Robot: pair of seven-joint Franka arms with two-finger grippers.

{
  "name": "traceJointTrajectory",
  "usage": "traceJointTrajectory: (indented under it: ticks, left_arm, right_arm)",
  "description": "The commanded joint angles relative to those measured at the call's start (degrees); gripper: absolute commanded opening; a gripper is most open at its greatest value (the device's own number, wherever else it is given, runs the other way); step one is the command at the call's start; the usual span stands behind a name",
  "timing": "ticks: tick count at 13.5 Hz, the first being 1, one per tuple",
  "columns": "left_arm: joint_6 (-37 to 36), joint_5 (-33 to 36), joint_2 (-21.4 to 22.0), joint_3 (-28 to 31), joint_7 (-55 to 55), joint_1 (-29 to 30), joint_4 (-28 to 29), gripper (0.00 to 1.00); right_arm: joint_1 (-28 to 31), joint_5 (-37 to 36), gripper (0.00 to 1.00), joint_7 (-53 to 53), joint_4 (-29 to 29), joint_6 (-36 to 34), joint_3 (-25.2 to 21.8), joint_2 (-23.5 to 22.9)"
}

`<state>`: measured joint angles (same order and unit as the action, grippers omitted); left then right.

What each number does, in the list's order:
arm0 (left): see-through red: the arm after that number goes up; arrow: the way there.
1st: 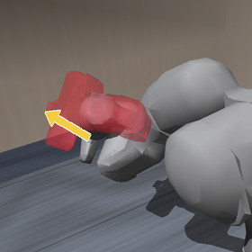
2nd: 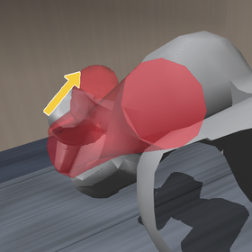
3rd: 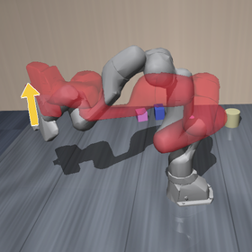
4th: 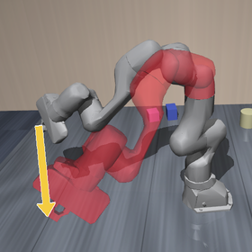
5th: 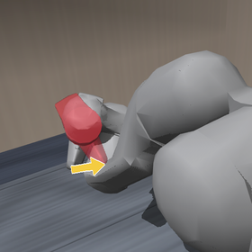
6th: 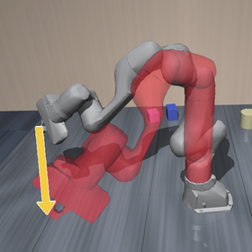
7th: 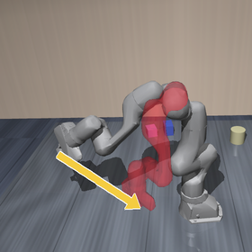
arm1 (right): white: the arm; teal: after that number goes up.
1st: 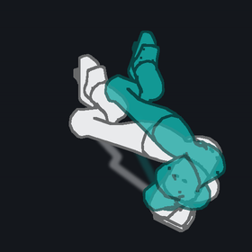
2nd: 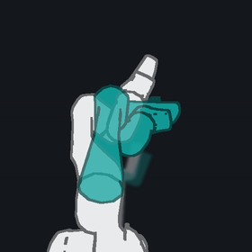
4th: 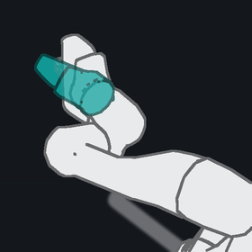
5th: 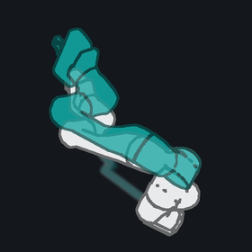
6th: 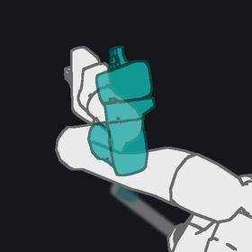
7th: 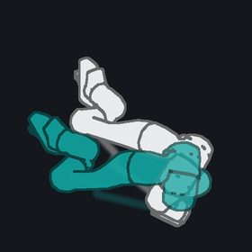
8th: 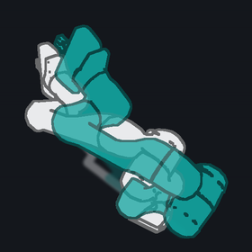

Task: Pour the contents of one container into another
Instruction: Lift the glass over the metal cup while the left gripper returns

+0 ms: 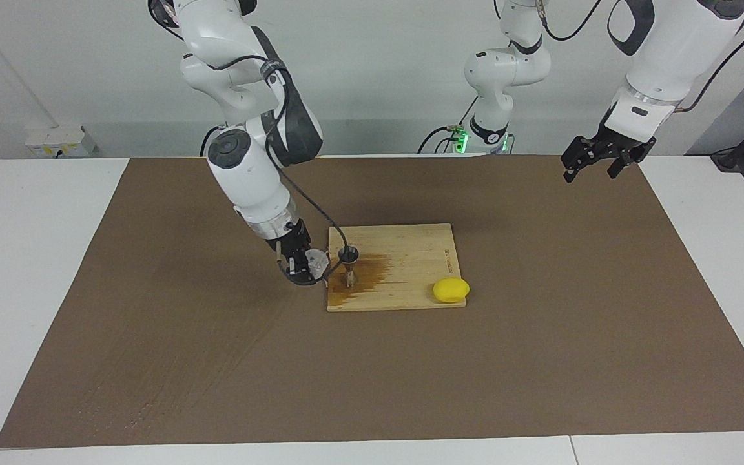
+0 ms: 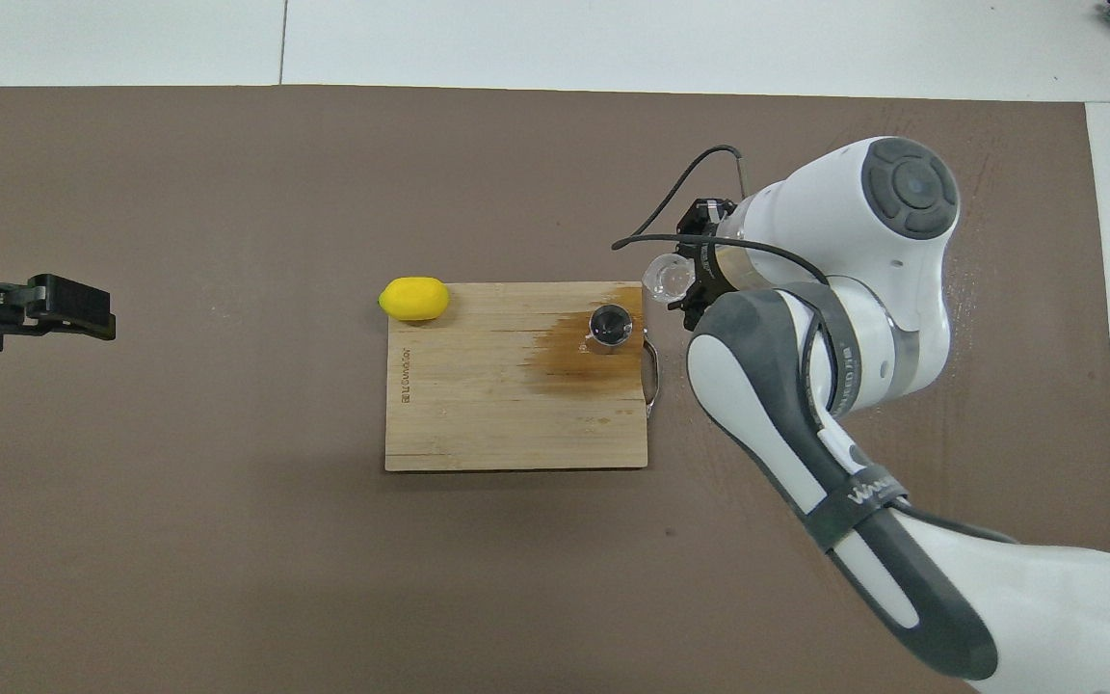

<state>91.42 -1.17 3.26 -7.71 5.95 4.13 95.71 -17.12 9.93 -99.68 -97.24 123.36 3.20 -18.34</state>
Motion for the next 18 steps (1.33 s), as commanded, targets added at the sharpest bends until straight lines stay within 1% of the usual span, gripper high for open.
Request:
traceJointTrajectory:
  ticks: [1,6,7,8,10,15,16,18]
  left_arm:
    - [-6.3,-1.6,-0.4,-0.3,-0.6,1.3,-5.4,1.0]
    - [-7.4,-1.6,0.1,-0.6,-0.9,1.4,-6.3,1.0]
    - [-6.3,-1.6,0.6,-0.7,-0.9,1.2,-4.7,1.0]
    - [-4.3,-1.6,2.1,-0.8,-0.9,1.2,-1.8,1.0]
    - [-2.6,-1.6,2.6,-0.8,-1.0,0.8,0.1,1.0]
    - [-3.4,-1.6,2.8,-0.6,-0.9,0.0,0.1,1.0]
    - [-3.3,-1.6,2.8,-0.6,-0.9,0.0,0.1,1.0]
    - [-3.2,-1.6,2.8,-0.8,-0.5,0.3,-0.1,1.0]
  right_arm:
    - [-2.6,-6.7,0.0,-2.1,3.9,-2.5,-0.1,-1.7]
    - [-5.9,-19.1,0.0,-2.4,3.8,-4.4,-0.1,-1.4]
    - [-6.6,-20.7,0.0,-2.5,3.8,-5.1,-0.1,-1.4]
    - [-6.8,-21.8,0.0,-2.5,3.7,-5.2,-0.1,-1.3]
    - [-8.0,-24.6,0.0,-2.6,2.9,-5.1,0.0,-1.0]
    - [-9.9,-29.4,0.0,-3.2,2.1,-5.1,-0.1,-0.5]
    - [-10.0,-29.8,0.0,-3.6,1.5,-5.1,-0.1,-0.1]
    - [-10.5,-33.2,0.0,-3.6,0.0,-4.7,0.0,0.7]
